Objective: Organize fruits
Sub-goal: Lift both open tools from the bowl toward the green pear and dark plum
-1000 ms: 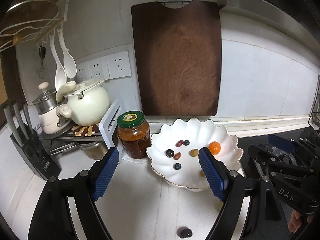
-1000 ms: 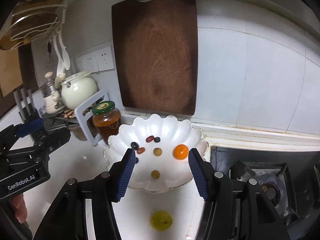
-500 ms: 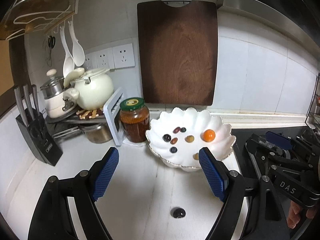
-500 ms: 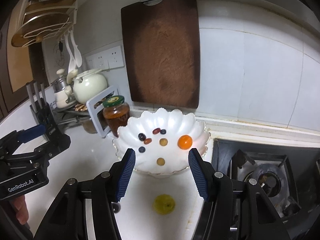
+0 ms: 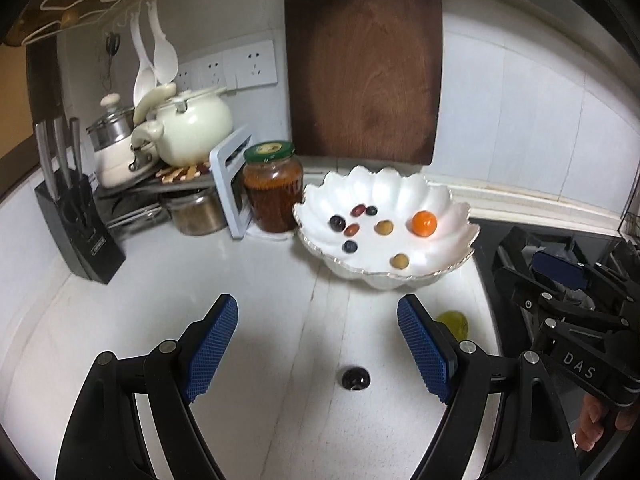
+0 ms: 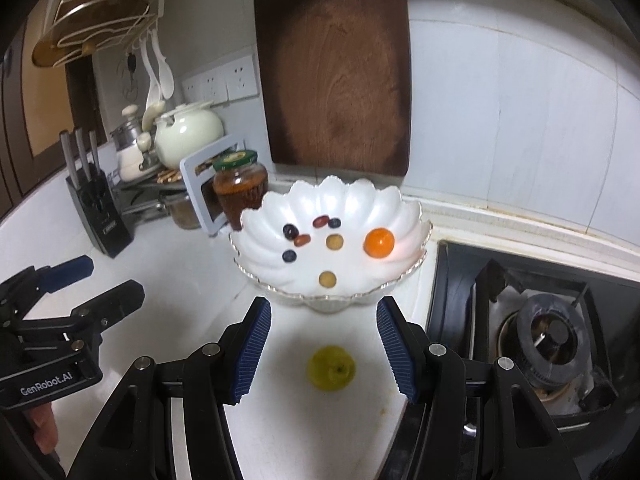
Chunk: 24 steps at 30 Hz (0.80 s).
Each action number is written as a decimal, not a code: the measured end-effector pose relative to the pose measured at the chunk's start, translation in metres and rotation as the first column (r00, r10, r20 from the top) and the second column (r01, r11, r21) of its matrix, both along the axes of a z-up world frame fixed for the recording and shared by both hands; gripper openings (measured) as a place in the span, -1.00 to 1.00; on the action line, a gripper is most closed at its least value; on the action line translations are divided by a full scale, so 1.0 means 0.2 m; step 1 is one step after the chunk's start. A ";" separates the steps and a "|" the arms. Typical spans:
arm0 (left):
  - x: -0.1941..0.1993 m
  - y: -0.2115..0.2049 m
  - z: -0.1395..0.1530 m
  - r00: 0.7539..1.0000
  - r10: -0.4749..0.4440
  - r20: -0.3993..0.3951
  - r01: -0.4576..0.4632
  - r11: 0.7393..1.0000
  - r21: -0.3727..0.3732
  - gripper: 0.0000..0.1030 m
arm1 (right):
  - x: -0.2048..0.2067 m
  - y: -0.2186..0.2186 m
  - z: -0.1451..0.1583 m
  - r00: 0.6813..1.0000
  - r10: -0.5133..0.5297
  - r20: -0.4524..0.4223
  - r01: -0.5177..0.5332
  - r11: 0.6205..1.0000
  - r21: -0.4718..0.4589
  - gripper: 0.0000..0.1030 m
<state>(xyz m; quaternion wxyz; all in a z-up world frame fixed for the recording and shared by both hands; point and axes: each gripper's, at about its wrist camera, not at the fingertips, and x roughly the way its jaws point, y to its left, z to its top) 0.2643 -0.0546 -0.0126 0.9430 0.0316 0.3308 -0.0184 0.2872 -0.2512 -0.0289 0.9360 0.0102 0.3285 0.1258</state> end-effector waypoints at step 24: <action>-0.07 -0.10 -0.30 0.998 0.051 -0.026 -0.049 0.997 0.065 0.60 | 0.03 -0.01 -0.34 0.985 0.067 -0.157 -0.066 0.998 0.011 0.10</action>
